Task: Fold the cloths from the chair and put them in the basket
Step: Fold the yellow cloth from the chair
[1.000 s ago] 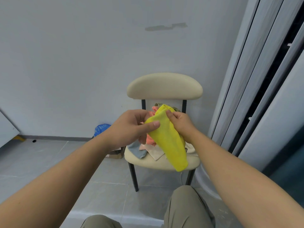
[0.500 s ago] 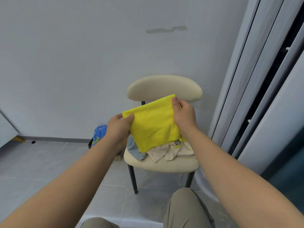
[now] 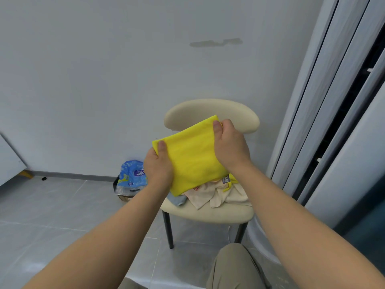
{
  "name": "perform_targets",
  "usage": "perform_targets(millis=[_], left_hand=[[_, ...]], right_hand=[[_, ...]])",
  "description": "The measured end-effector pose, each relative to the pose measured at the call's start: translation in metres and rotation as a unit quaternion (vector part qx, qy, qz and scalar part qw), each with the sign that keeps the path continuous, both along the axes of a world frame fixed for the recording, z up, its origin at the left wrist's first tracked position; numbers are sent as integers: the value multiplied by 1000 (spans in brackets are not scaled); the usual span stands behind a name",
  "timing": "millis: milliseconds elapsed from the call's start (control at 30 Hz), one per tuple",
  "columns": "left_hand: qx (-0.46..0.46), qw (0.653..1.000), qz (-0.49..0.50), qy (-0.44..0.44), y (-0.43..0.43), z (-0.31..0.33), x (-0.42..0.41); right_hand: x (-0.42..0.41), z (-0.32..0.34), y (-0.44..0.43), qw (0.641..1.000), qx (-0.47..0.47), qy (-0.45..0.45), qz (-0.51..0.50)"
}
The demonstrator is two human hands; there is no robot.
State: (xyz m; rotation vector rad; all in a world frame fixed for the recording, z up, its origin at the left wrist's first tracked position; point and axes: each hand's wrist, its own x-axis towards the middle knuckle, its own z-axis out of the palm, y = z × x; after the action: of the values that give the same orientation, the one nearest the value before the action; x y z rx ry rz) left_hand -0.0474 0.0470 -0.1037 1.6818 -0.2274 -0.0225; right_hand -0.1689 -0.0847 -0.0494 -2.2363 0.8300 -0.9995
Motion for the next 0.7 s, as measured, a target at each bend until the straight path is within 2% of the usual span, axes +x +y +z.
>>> perform_targets(millis=[133, 200, 267, 333, 367, 400, 467, 533, 600, 700], left_hand=[[36, 999, 15, -16, 3, -3, 8], [34, 999, -8, 7, 4, -4, 8], [8, 994, -48, 96, 5, -6, 15], [-41, 957, -115, 262, 8, -6, 18], [-59, 934, -151, 318, 9, -7, 19], [-54, 926, -172, 332, 9, -10, 18], [10, 951, -159, 266, 7, -16, 17], [111, 980, -111, 121, 5, -18, 13], [175, 982, -72, -6, 7, -16, 12], [213, 973, -50, -71, 10, -18, 19]], right_hand=[[0, -7, 3, 1000, 16, 9, -10], [1, -10, 2, 999, 31, 7, -18], [1, -12, 1, 999, 45, 3, -28], [1, -14, -3, 998, 51, 4, -35], [1, -16, -5, 998, 52, 6, -36], [2, -17, -6, 998, 53, 7, -37], [3, -19, -7, 998, 58, 13, -34], [4, -21, -7, 997, 66, 22, -30], [5, -23, -6, 997, 72, 24, -27], [6, -28, -4, 996, 91, 12, -23]])
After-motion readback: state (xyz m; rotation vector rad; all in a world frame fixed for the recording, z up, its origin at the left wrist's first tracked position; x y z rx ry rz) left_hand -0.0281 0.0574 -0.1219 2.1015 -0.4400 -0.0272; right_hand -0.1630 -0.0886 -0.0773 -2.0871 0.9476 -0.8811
